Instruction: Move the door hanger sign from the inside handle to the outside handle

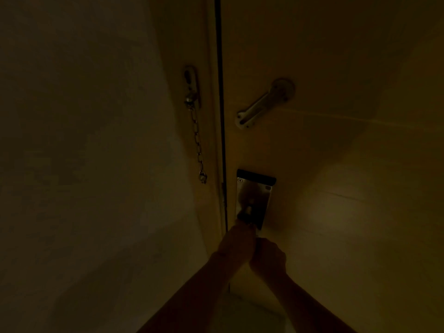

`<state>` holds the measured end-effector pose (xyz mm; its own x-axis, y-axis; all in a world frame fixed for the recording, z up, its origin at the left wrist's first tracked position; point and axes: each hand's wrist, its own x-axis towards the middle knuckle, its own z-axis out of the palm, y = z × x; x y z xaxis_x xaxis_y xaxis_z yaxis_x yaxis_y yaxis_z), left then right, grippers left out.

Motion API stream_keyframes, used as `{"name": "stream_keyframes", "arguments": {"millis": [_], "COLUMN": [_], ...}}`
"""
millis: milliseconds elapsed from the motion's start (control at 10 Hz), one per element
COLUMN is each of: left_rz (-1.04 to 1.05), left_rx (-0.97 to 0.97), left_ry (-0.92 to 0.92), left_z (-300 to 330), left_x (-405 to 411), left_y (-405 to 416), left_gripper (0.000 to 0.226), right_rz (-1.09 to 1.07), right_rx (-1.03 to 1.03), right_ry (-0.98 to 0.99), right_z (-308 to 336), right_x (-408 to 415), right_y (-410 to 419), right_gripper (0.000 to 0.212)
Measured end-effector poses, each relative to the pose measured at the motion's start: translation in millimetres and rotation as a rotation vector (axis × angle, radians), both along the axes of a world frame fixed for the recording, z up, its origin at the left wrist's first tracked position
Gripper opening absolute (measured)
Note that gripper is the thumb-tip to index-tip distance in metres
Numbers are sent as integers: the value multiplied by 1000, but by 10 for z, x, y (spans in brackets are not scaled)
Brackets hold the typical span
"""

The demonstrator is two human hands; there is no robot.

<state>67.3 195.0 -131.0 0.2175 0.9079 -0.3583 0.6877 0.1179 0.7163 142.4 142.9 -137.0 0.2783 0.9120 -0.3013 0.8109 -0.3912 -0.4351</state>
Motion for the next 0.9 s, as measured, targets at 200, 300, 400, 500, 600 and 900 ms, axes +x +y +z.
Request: {"name": "stream_keyframes", "arguments": {"millis": [200, 300, 400, 500, 600, 900], "left_rz": [-59, -88, -81, -66, 5, -94], "left_rx": [-33, -61, -78, -108, -148, -82], "left_ry": [21, -9, 15, -8, -83, -240], "left_z": [48, 31, 135, 175, 262, 665], "left_x": [-39, -57, -93, -113, -126, -620], "left_y": [23, 42, 73, 64, -88, -832], "left_gripper": [37, 36, 43, 47, 50, 17], "right_rz": [33, 80, 205, 258, 287, 118], "right_rx": [55, 76, 85, 31, 30, 253], "right_ry": [14, -53, -236, -349, -420, 34], "right_z": [-97, -69, 47, 166, 214, 862], "right_x": [34, 68, 157, 169, 173, 388], "right_y": [12, -13, -1, -28, -182, -1294], "right_gripper": [19, 20, 24, 30, 48, 37]}}
